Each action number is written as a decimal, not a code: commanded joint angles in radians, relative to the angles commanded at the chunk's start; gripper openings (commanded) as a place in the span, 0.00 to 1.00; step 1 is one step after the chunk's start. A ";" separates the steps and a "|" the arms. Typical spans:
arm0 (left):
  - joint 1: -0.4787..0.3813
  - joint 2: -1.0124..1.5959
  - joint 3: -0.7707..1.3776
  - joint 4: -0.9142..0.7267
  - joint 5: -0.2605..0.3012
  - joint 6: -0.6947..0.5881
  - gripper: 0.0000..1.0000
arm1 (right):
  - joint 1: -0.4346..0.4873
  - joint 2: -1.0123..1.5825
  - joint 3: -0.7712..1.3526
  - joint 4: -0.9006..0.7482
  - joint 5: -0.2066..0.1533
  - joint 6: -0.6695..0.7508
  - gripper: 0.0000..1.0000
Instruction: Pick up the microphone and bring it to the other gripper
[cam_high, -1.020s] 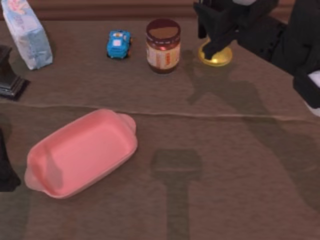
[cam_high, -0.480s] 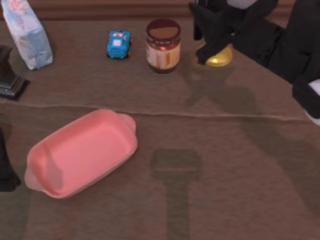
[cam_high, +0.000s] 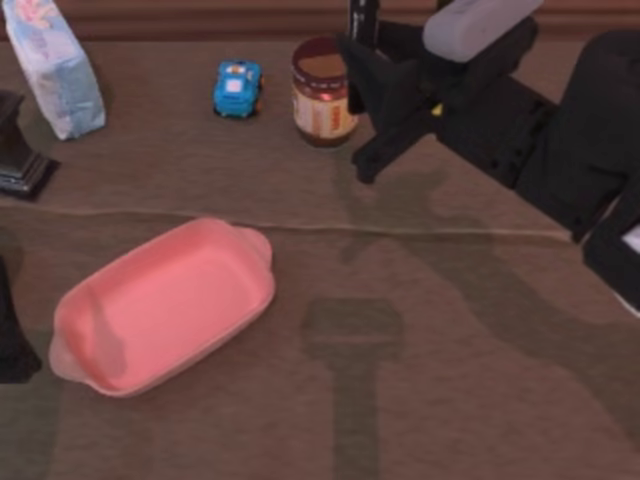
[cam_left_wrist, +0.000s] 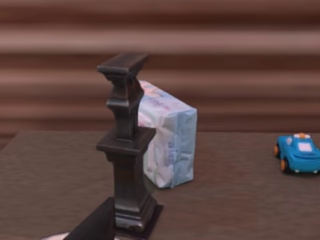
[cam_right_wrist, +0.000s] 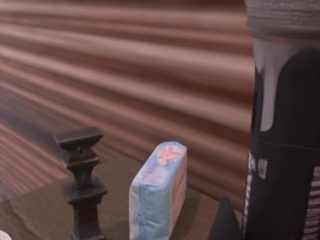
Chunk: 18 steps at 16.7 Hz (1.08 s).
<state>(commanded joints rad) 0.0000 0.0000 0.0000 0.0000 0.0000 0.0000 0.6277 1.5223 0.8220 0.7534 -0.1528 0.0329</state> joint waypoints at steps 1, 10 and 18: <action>0.000 0.000 0.000 0.000 0.000 0.000 1.00 | 0.000 0.000 0.000 0.000 0.000 0.000 0.00; -0.004 0.013 0.010 0.004 0.012 0.001 1.00 | 0.000 0.000 0.000 0.000 0.000 0.000 0.00; -0.091 0.465 0.321 0.138 0.351 0.032 1.00 | 0.000 0.000 0.000 0.000 0.000 0.000 0.00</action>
<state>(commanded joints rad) -0.0907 0.4652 0.3206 0.1375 0.3505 0.0322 0.6277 1.5223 0.8220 0.7534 -0.1528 0.0329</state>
